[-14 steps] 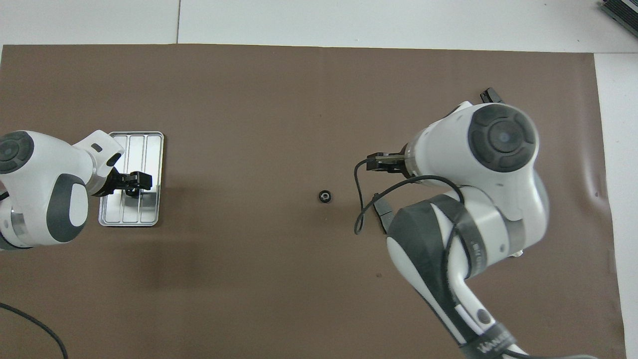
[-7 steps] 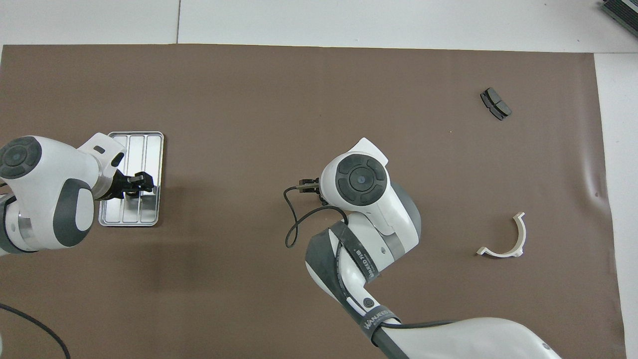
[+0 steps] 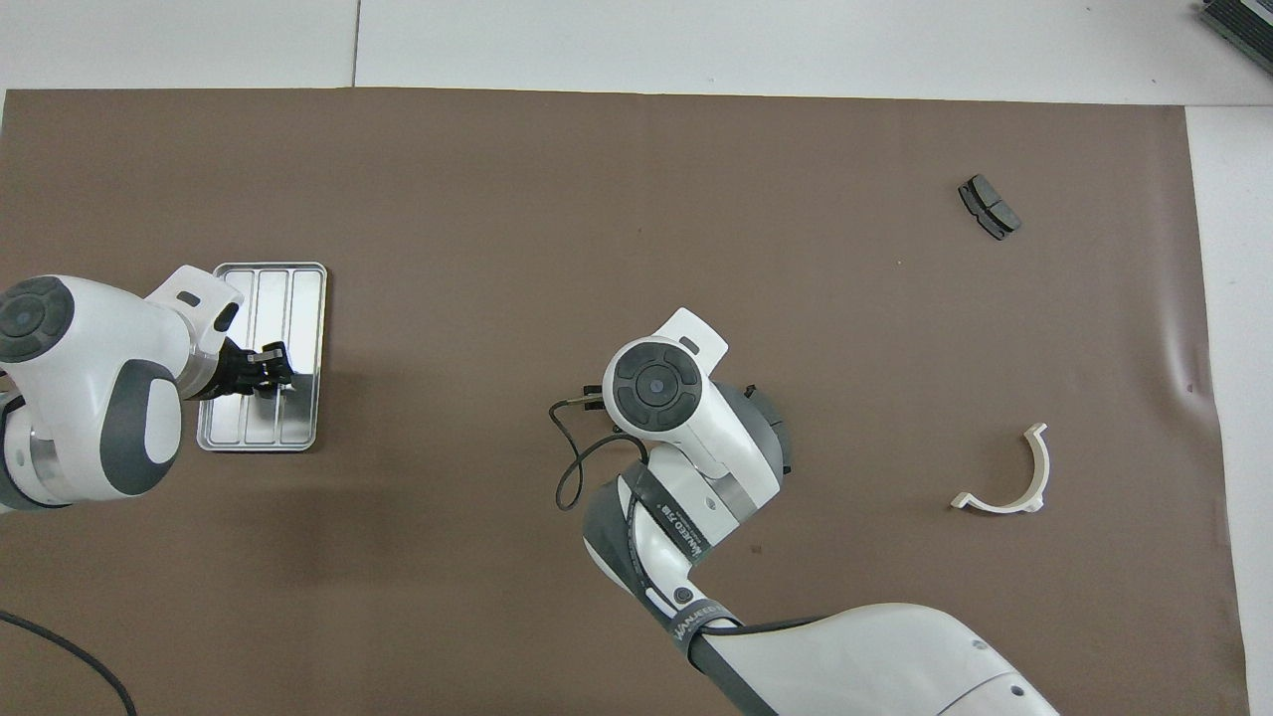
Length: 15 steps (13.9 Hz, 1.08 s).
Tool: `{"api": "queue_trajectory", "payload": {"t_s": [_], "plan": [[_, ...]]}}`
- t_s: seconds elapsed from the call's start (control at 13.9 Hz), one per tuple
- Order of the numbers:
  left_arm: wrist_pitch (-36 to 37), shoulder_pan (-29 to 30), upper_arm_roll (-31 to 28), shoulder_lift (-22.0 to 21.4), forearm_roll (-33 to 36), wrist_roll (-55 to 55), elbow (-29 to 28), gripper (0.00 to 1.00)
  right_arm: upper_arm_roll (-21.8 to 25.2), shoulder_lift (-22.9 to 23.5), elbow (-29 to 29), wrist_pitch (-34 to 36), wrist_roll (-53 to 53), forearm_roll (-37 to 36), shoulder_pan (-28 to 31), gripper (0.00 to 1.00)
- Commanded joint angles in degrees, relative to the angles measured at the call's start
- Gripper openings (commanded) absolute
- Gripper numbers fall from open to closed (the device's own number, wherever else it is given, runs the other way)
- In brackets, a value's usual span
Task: Place bearing gear from tray to pile
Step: 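Grasp the mid-table gear with the right gripper while the left gripper grasps another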
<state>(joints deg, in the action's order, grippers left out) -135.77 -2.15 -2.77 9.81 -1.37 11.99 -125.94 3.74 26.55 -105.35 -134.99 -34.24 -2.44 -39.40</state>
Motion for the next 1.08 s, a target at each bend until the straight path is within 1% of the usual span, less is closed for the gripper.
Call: {"api": "queue_trajectory", "payload": {"t_s": [0.0,0.07,0.14,0.29,0.36,0.43,0.5,0.58,0.72,0.79,0.86,0.94,1.01], "plan": [[-2.1,0.3,0.0,-1.9,0.8,1.3,-2.6,0.47,0.0,-1.1,-0.4,1.3,-1.1,-1.5,0.1,1.0],[-2.1,0.3,0.0,-1.9,0.8,1.3,-2.6,0.44,0.0,-1.1,-0.4,1.4,-1.1,-1.5,0.0,1.0],[-2.4,0.3,0.0,-1.9,0.8,1.3,-2.6,0.41,0.0,-1.1,-0.4,1.4,-1.1,-1.5,0.0,0.96],[-2.6,0.4,0.0,-1.8,0.8,1.2,-2.6,0.32,0.0,-1.0,-0.2,0.9,-1.1,-1.5,0.2,0.79],[-2.6,0.4,0.0,-1.8,0.8,1.2,-2.6,0.27,0.0,-1.0,-0.3,0.5,-1.2,-1.5,0.2,0.72],[-2.6,0.4,0.0,-1.8,0.8,1.2,-2.6,0.22,0.0,-1.0,-0.3,0.5,-1.2,-1.5,0.1,0.67],[-2.5,0.4,0.0,-1.8,0.8,1.1,-2.6,0.19,0.0,-1.0,-0.2,0.3,-1.3,-1.5,0.1,0.63],[-2.5,0.4,0.0,-1.8,0.8,1.1,-2.6,0.16,0.0,-0.9,-0.1,0.0,-1.4,-1.4,0.2,0.63],[-2.3,0.3,0.0,-1.6,0.8,1.2,-1.9,0.14,0.0,-0.8,0.0,-0.1,-1.6,-1.3,0.2,0.63],[-2.0,0.0,0.0,-1.3,0.8,1.2,-0.7,0.14,0.0,-0.9,-0.1,-0.1,-1.6,-1.4,0.2,0.57],[-1.5,-0.3,0.0,-0.9,0.8,1.3,0.9,0.14,0.0,-0.9,-0.1,-0.1,-1.5,-1.3,0.3,0.46],[-1.0,-0.7,0.1,-0.6,0.8,1.3,2.7,0.14,0.0,-0.8,-0.1,-0.1,-1.5,-1.3,0.4,0.32],[0.2,-1.5,0.1,0.0,0.8,1.4,5.0,0.14,0.0,-0.8,-0.1,-0.1,-1.6,-1.3,0.6,0.15]]}}
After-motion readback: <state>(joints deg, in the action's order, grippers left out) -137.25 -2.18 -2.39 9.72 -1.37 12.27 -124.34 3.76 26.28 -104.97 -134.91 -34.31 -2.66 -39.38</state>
